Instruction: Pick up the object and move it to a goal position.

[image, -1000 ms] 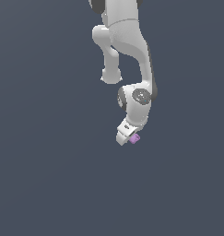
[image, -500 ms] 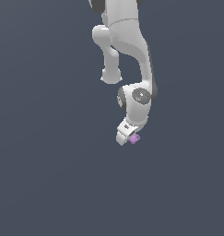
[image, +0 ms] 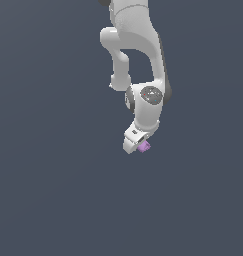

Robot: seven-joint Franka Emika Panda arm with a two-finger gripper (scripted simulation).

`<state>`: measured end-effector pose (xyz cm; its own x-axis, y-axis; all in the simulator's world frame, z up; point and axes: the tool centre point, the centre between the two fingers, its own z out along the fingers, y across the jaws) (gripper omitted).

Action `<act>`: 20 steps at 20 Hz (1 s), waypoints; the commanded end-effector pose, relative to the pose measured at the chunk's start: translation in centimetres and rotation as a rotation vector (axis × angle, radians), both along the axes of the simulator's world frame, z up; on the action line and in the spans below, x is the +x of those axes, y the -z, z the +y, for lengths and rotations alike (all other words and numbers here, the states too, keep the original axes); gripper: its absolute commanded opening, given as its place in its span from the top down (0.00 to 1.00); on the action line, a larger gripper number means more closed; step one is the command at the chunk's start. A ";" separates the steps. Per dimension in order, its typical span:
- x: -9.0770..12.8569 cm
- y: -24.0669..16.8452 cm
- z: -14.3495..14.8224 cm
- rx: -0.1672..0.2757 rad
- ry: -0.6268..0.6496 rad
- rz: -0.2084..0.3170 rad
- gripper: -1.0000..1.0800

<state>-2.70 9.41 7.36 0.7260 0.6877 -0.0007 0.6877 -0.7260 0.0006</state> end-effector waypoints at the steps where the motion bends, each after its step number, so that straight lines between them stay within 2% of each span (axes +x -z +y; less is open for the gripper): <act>1: 0.0 -1.8 -0.6 0.000 0.000 -0.001 1.00; 20: 0.2 -21.0 -7.4 0.003 -0.002 0.000 1.00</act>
<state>-2.45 2.45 27.11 0.7251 0.6886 0.0022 0.6886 -0.7251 0.0001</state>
